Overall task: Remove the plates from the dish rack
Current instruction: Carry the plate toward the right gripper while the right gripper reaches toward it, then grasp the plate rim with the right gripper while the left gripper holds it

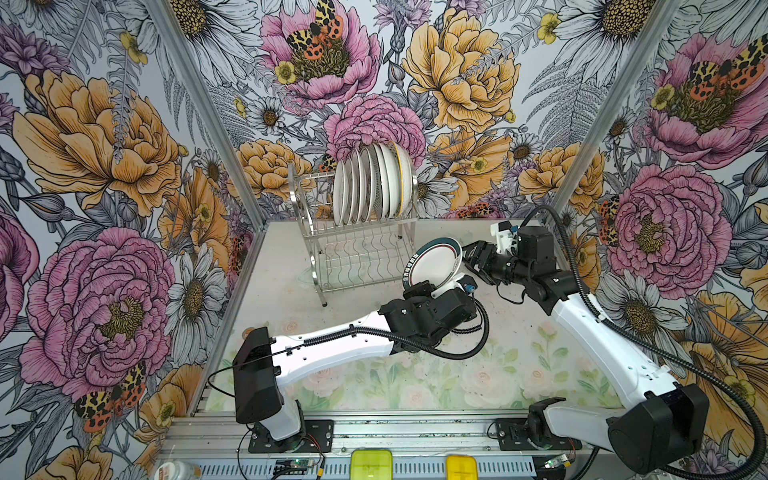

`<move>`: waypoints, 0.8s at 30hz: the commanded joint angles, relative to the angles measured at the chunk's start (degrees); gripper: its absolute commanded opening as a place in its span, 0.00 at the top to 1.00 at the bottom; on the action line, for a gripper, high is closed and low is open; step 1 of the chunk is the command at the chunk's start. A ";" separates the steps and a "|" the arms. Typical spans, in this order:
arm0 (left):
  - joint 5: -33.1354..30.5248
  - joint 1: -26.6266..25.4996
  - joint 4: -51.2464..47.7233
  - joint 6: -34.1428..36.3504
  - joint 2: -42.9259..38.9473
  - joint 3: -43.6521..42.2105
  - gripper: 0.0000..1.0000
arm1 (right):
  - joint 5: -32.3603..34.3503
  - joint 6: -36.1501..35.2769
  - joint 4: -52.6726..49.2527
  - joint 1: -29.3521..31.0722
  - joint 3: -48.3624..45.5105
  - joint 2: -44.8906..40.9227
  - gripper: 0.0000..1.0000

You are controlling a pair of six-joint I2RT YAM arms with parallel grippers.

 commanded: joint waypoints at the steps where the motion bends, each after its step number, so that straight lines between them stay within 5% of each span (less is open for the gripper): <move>1: 0.22 0.13 3.22 2.53 -1.02 -1.70 1.00 | -0.60 0.23 3.86 0.60 0.76 -3.32 0.28; 11: -2.94 1.45 5.90 5.90 -1.85 -4.47 1.00 | 3.33 0.91 4.14 -0.42 -2.44 -10.86 0.30; 24: -6.94 -0.14 11.33 10.74 1.74 -2.84 1.00 | -3.26 0.31 5.74 0.52 0.00 -2.73 0.34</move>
